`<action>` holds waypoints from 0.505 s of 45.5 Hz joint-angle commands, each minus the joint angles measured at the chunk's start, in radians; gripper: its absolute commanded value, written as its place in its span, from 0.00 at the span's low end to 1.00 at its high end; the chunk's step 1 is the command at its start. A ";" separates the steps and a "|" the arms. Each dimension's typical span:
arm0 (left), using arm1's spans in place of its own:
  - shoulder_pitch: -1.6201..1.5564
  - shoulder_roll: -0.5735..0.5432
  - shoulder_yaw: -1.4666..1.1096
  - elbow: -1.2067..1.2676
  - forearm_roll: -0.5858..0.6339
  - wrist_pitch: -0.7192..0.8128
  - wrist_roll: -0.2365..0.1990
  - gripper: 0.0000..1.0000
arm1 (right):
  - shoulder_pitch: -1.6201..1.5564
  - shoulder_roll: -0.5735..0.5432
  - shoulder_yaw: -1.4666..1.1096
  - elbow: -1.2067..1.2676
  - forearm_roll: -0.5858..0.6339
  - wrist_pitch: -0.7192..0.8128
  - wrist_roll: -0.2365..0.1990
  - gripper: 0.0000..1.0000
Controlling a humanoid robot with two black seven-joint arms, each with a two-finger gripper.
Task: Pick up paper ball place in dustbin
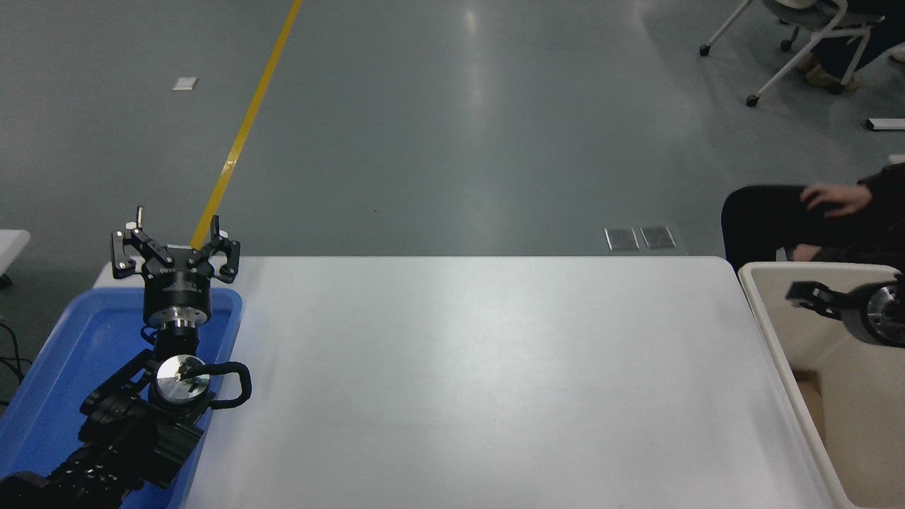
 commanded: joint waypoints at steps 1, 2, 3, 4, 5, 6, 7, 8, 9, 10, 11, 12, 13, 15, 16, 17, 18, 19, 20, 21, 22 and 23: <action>0.000 0.000 0.000 0.000 0.001 0.000 0.000 0.99 | 0.376 0.113 -0.133 0.233 0.008 0.228 -0.001 1.00; 0.000 0.000 0.000 0.000 0.001 0.000 0.000 0.99 | 0.396 0.123 -0.133 0.243 0.008 0.249 -0.001 1.00; 0.000 0.000 0.000 0.000 0.001 0.000 0.000 0.99 | 0.419 0.132 -0.133 0.252 0.008 0.269 -0.001 1.00; 0.000 0.000 0.001 0.000 0.001 0.000 0.000 0.99 | 0.439 0.143 -0.131 0.264 0.009 0.289 -0.001 1.00; 0.000 0.000 0.000 0.000 0.001 0.000 0.000 0.99 | 0.460 0.156 -0.131 0.273 0.008 0.310 -0.001 1.00; 0.000 0.000 0.000 0.000 0.001 0.000 0.000 0.99 | 0.479 0.169 -0.128 0.283 0.009 0.327 -0.001 1.00; 0.000 0.000 0.000 0.000 0.001 0.000 0.000 0.99 | 0.499 0.178 -0.124 0.292 0.009 0.347 -0.001 1.00; 0.000 0.000 0.000 0.000 0.001 0.000 0.000 0.99 | 0.515 0.187 -0.119 0.302 0.009 0.364 -0.001 1.00; 0.000 0.000 0.000 0.000 0.001 0.000 0.000 0.99 | 0.529 0.195 -0.116 0.315 0.011 0.382 -0.001 1.00; 0.000 0.000 0.000 0.000 0.001 0.000 0.000 0.99 | 0.543 0.204 -0.113 0.324 0.012 0.399 -0.001 1.00; 0.000 0.000 0.000 0.000 0.001 0.000 0.000 0.99 | 0.554 0.212 -0.107 0.332 0.014 0.412 -0.001 1.00; 0.000 0.000 0.000 0.000 0.001 0.000 0.000 0.99 | 0.563 0.224 -0.099 0.338 0.014 0.425 -0.001 1.00; 0.000 0.000 0.000 0.000 0.001 0.000 0.000 0.99 | 0.569 0.236 -0.090 0.341 0.014 0.439 -0.001 1.00; 0.000 0.000 0.000 0.000 0.001 0.000 0.000 0.99 | 0.577 0.264 -0.076 0.344 0.021 0.461 -0.001 1.00; 0.002 0.000 0.000 0.000 0.001 0.000 0.000 0.99 | 0.580 0.278 -0.075 0.344 0.031 0.472 -0.001 1.00; 0.002 0.000 0.000 0.000 0.001 0.000 0.000 0.99 | 0.583 0.293 -0.073 0.344 0.038 0.481 -0.001 1.00; 0.002 0.000 0.000 0.000 0.001 0.000 0.000 0.99 | 0.585 0.308 -0.073 0.344 0.051 0.485 -0.001 1.00; 0.002 0.000 0.000 0.000 0.001 0.000 0.000 0.99 | 0.588 0.325 -0.072 0.344 0.066 0.488 -0.001 1.00; 0.002 0.000 0.001 0.000 0.001 0.000 0.000 0.99 | 0.589 0.339 -0.068 0.342 0.083 0.490 -0.001 1.00; 0.002 0.000 0.000 0.000 0.001 0.000 0.000 0.99 | 0.589 0.353 -0.067 0.342 0.101 0.492 -0.001 1.00; 0.002 0.000 0.000 0.000 0.001 0.000 0.000 0.99 | 0.591 0.368 -0.067 0.341 0.120 0.495 -0.001 1.00; 0.002 0.000 0.000 0.000 0.001 0.000 0.000 0.99 | 0.591 0.379 -0.067 0.341 0.135 0.498 -0.001 1.00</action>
